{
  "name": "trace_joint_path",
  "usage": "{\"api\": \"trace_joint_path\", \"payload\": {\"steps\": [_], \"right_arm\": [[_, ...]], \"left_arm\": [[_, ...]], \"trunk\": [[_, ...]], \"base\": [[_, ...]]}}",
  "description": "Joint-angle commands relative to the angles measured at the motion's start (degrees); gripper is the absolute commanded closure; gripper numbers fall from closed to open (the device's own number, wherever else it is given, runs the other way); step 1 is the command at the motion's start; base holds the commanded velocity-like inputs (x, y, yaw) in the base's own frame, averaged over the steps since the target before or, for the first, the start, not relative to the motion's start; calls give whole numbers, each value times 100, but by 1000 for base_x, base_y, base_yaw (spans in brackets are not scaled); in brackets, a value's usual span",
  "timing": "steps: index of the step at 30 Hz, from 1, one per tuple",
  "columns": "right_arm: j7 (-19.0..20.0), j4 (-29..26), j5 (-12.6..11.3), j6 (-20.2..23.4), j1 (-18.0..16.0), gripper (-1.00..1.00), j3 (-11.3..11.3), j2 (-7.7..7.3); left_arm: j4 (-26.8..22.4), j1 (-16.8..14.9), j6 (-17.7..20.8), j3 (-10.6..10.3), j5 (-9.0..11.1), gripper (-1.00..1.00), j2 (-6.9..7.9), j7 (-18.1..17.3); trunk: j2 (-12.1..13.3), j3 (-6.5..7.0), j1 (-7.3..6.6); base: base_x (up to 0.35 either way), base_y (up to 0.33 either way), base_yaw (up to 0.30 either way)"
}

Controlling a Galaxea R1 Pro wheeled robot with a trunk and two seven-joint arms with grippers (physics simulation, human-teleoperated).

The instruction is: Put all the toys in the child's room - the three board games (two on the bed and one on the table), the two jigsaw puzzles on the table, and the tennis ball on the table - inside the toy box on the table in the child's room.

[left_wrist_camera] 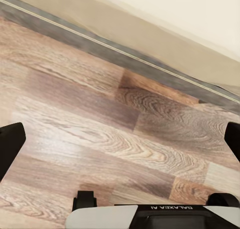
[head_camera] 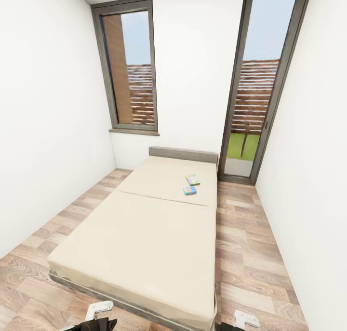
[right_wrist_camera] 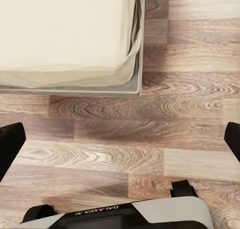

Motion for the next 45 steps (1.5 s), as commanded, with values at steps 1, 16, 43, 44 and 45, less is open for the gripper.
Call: {"api": "trace_joint_path", "payload": {"steps": [1,16,43,44,45], "right_arm": [[-11,-12,-60,30,-3,-100,-13,4],[-11,-9,-46,30,-3,-100,-1,17],[-11,-9,-36,25,-3,-100,-1,8],[-11,-9,-36,23,-3,-100,-1,6],[-11,-9,-36,23,-3,-100,-1,5]], "left_arm": [[-10,-2,59,38,57,-100,-3,-30],[-10,-2,54,38,56,-100,-9,-23],[-10,-2,51,38,56,-100,-26,3],[-10,-2,51,39,56,-100,-26,0],[-10,-2,51,41,56,-100,-27,-1]], "trunk": [[-14,-23,3],[-14,-156,3],[-14,-368,3],[-14,-371,3],[-14,-373,3]], "base": [[0,0,30],[0,0,121],[0,0,161],[0,0,52],[0,0,41]]}}
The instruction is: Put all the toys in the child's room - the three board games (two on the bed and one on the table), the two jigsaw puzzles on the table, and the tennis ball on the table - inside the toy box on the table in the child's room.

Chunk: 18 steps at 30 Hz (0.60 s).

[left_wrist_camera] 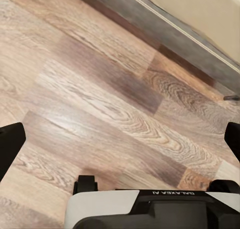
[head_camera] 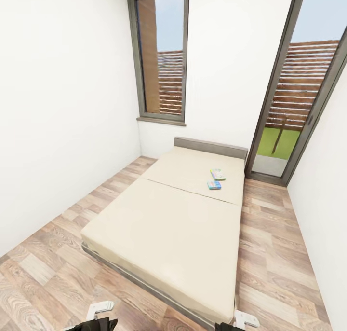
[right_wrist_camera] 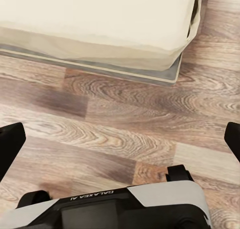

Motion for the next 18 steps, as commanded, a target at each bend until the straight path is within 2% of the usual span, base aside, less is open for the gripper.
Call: {"api": "trace_joint_path", "payload": {"steps": [1,9,18], "right_arm": [[-11,-13,-60,30,-2,-100,-16,4],[-11,-13,-60,28,-2,-100,-16,7],[-11,-13,-52,28,-2,-100,-16,32]], "left_arm": [[-10,-2,59,37,56,-100,-2,-33],[-7,-2,57,38,52,-100,-2,-32],[-2,-2,35,35,48,-100,-8,-24]], "trunk": [[-13,-14,3],[-13,-20,3],[-13,-21,3]], "base": [[0,0,33],[0,-1,35],[-108,-154,223]]}}
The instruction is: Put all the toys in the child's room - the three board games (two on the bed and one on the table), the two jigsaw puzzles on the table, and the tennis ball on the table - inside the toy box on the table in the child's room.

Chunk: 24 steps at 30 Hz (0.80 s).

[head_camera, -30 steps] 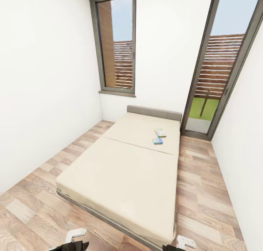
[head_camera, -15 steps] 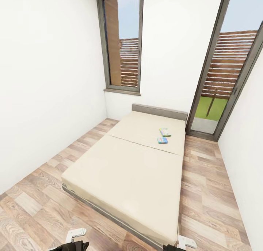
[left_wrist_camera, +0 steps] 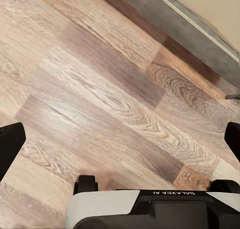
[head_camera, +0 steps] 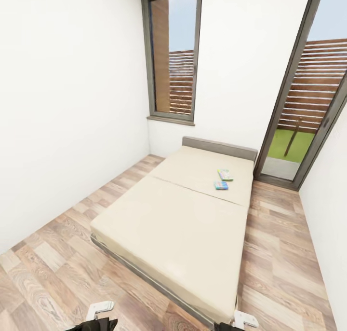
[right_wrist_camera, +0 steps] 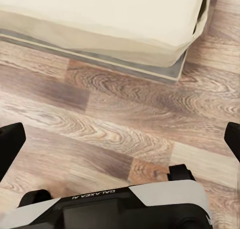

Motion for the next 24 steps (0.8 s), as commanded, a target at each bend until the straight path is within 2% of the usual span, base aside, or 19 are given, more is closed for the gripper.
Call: {"api": "trace_joint_path", "payload": {"steps": [1,9,24], "right_arm": [[-11,-14,-59,30,-1,-100,-15,6],[-11,-14,-59,30,-1,-100,-15,13],[-11,-14,-59,30,-1,-100,-15,17]], "left_arm": [[-9,-4,58,37,56,-100,-3,-31],[-8,-4,50,37,56,-100,0,-28],[-8,-4,47,37,56,-100,-3,-28]], "trunk": [[-13,-13,2],[-13,-13,2],[-13,-13,2]], "base": [[-188,-194,272],[-96,-123,283],[-49,-15,290]]}}
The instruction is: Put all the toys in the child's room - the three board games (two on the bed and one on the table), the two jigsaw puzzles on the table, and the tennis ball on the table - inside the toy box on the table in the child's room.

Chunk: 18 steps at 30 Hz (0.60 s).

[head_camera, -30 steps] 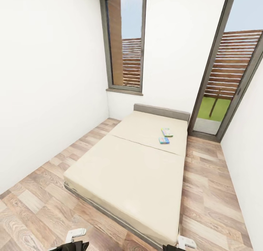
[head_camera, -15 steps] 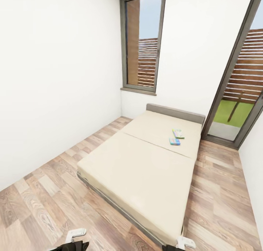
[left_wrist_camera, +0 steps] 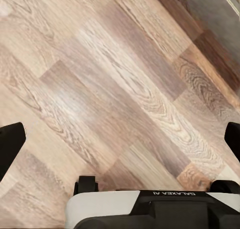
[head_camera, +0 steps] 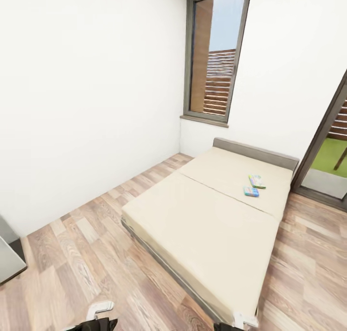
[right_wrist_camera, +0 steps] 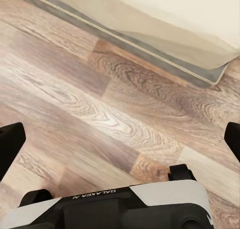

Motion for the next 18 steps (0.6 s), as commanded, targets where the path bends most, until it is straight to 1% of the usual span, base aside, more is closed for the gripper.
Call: {"api": "trace_joint_path", "payload": {"steps": [1,5,10,18], "right_arm": [[-11,-15,-60,31,-1,-100,-17,4],[-11,-15,-60,31,-1,-100,-17,4],[-11,-15,-60,31,-1,-100,-14,6],[-11,-15,-60,31,-1,-100,-12,11]], "left_arm": [[-8,-4,58,38,56,-100,-3,-33],[-8,-4,58,38,56,-100,-4,-32],[-8,-4,58,38,56,-100,-5,-32],[-8,-4,58,38,56,-100,-5,-32]], "trunk": [[-13,-13,2],[-13,-13,2],[-13,-13,2],[-13,-13,2]], "base": [[-147,-1,291],[-180,-8,291],[-158,-74,291],[-42,-36,291]]}}
